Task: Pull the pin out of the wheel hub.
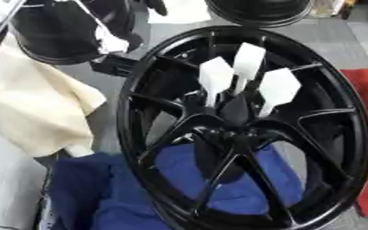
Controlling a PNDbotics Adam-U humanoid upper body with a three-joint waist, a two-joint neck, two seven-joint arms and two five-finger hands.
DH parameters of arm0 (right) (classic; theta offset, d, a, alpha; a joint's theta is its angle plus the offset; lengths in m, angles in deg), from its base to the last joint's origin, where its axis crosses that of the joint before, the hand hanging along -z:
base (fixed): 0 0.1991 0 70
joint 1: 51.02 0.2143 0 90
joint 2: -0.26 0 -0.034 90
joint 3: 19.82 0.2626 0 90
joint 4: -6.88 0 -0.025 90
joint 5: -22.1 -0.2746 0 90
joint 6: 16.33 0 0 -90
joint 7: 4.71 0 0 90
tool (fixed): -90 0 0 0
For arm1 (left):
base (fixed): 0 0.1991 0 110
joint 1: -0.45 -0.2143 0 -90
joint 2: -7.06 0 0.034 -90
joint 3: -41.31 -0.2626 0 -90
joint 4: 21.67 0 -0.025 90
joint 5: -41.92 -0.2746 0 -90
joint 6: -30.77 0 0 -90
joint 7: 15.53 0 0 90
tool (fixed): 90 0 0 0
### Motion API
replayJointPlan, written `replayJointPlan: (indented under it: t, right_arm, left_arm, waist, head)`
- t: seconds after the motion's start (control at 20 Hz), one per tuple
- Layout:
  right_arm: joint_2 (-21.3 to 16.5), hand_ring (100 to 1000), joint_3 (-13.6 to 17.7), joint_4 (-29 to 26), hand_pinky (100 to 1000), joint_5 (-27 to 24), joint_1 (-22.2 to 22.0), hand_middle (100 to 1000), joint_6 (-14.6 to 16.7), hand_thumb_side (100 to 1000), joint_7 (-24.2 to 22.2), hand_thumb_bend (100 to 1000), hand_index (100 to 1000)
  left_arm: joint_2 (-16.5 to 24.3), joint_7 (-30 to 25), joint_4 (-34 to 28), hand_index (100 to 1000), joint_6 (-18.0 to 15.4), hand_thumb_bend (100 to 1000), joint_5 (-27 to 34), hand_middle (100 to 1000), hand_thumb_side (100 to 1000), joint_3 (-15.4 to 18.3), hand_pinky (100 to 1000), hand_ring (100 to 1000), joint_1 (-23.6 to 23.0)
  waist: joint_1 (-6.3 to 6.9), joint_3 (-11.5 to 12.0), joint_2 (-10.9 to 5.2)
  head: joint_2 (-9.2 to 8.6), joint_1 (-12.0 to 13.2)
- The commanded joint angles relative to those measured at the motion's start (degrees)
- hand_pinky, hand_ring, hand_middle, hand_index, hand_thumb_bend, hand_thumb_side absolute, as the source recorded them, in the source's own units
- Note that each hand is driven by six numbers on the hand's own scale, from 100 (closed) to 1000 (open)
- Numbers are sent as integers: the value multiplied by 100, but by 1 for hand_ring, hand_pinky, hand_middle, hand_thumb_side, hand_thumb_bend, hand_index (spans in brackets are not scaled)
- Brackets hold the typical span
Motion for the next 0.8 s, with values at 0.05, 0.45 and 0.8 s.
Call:
replayJointPlan:
  t: [0.05, 0.45, 0.8]
  right_arm:
    - [-57, 735, 13, -48, 683, -8, 112, 741, 22, 671, -10, 100, 831]
    - [-7, 734, 0, -38, 682, -58, 112, 739, 56, 674, 6, 100, 829]
    - [48, 730, -22, -34, 681, -89, 130, 736, 87, 675, -1, 100, 827]
  left_arm:
    - [-56, -34, 166, 861, -93, 233, 13, 806, 138, -77, 879, 883, 207]
    - [-338, -35, 597, 863, -327, 262, -193, 806, 100, -394, 878, 880, 423]
    - [-442, -35, 689, 850, -694, 421, -354, 810, 100, -551, 901, 882, 526]
  waist:
    - [5, -26, -94]
    - [51, -127, -33]
    - [76, -198, -7]
  head:
    - [-86, 38]
    - [-106, 66]
    - [-121, 90]
